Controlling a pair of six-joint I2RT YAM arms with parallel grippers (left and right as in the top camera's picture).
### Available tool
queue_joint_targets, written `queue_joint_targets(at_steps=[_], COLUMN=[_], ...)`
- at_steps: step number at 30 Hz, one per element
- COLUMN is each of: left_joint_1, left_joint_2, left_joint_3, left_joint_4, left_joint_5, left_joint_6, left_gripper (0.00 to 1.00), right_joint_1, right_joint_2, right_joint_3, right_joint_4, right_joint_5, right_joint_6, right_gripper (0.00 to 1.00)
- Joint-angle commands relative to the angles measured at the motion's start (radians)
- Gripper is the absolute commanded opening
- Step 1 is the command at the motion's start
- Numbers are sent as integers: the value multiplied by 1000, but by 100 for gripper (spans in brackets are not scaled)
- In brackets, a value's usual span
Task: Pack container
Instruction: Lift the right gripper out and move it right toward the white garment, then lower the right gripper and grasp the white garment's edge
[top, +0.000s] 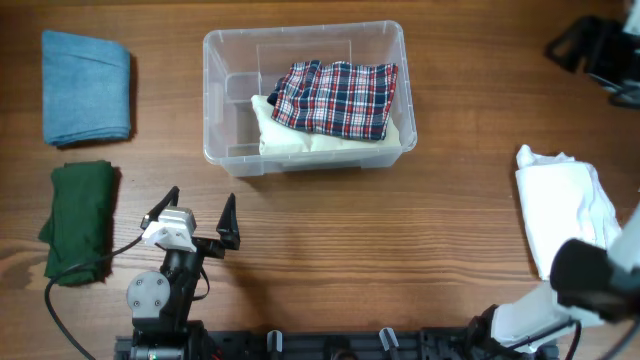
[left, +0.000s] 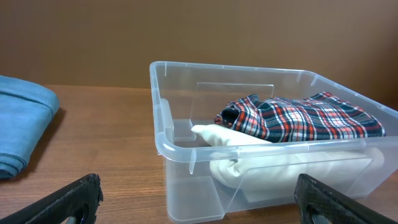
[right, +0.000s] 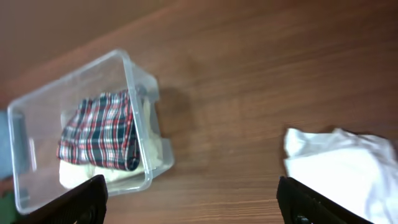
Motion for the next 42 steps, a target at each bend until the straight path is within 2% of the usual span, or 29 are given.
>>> queue_joint_targets(at_steps=[1,8,11,18,24,25,36,42], left_joint_1=[-6,-6,-6,-6,-6,-6,-6,-6], left_joint_2=[-7,-7,-7,-7,-7,-7,-7,-7], left_joint_3=[-6,-6,-6,-6,-6,-6,-6,-6], left_joint_4=[-3,-3,-3,-3,-3,-2,-3,-3], left_joint_5=[-9,-9,-9,-9,-9,-9,-9,-9], left_joint_6=[-6,-6,-6,-6,-6,-6,-6,-6], left_gripper=[100,100,100,100,100,100,100,100], right_joint_1=[-100,-307,-386,-545,-666,-706,-865,-903], right_joint_2=[-169,-386,-445,-576,-626,-626,-626,-625], right_joint_3=[-37,-249,-396,-813,-1108,-1206,-1449,-1553], right_joint_4=[-4,0,33,241,363,398,557,637], right_joint_5=[12,41,42,37,7,-4,-6,0], right_joint_6=[60,111,143,244,244,244,270,267], right_gripper=[90,90,90,91,91,91,93,93])
